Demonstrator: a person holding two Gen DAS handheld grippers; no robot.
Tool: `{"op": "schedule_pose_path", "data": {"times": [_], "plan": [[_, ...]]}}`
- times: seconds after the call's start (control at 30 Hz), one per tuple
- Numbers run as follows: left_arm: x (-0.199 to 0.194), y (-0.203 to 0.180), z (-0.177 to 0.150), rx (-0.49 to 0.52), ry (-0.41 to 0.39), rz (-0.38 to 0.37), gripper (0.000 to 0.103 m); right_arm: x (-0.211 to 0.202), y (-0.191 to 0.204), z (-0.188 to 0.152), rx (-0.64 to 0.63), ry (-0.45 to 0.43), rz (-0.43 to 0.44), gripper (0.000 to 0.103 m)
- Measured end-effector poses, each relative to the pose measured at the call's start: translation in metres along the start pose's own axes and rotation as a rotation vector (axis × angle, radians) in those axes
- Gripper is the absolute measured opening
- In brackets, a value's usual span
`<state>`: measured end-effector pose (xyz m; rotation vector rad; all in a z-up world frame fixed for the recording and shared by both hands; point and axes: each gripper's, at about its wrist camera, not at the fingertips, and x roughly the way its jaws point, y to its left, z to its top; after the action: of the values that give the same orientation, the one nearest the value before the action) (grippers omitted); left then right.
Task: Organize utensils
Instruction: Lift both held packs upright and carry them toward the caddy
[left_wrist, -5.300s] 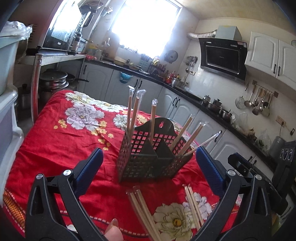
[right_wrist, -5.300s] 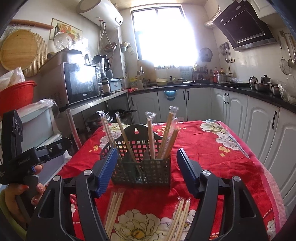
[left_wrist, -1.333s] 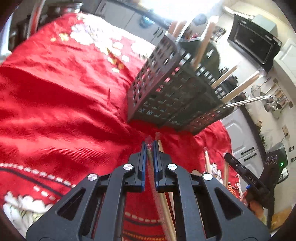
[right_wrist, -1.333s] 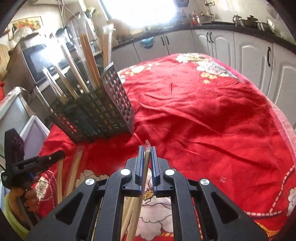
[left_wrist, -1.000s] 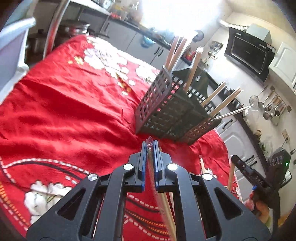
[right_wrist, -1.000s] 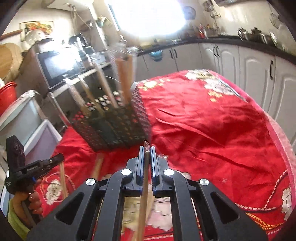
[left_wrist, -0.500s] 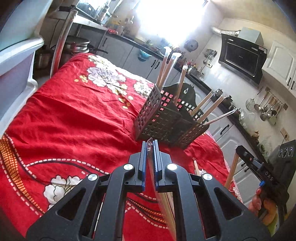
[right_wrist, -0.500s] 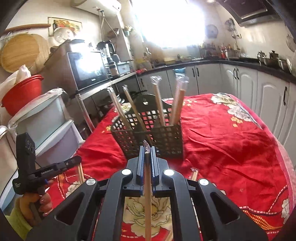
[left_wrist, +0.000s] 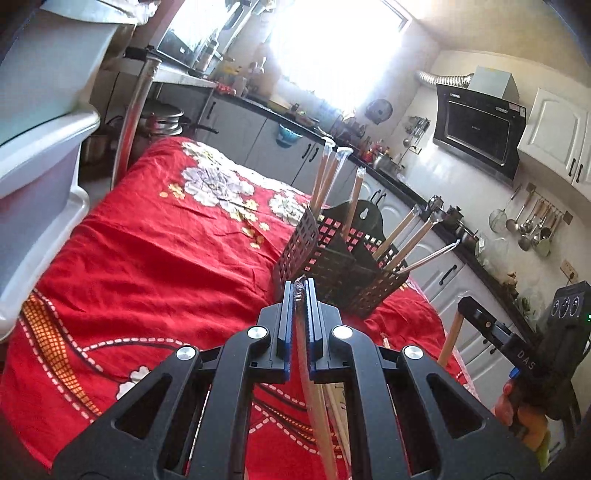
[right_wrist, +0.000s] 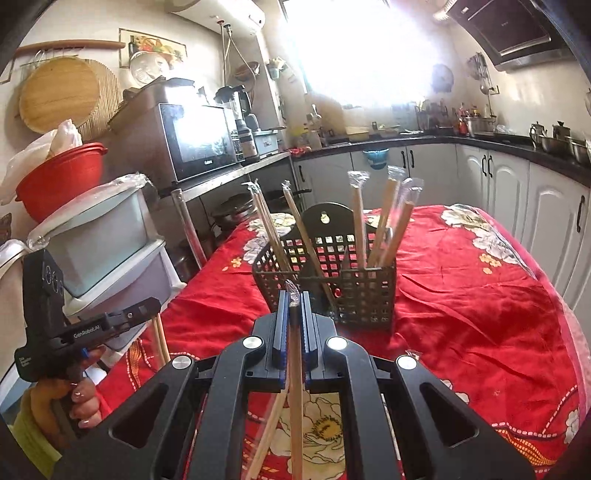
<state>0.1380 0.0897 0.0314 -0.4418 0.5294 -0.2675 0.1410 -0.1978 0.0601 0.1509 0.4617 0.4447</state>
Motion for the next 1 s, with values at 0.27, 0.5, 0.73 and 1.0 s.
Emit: {"op": "schedule_pose_path", "data": {"times": [0.27,0.5,0.73,1.0], "plan": [[-0.008,0.001,0.006,0.002,-0.032,0.001,0.002,0.000,0.012,0.009,-0.031,-0.035,0.012,0.006],[-0.012,0.001,0.014,0.008,-0.048,-0.001,0.002,0.001,0.021,0.018,-0.048,-0.058,0.031,0.006],[-0.017,-0.002,0.021,0.017,-0.063,-0.004,0.002,0.002,0.030,0.027,-0.068,-0.079,0.048,0.006],[-0.017,-0.010,0.032,0.037,-0.072,-0.025,0.001,0.005,0.036,0.036,-0.077,-0.088,0.064,0.006]]}}
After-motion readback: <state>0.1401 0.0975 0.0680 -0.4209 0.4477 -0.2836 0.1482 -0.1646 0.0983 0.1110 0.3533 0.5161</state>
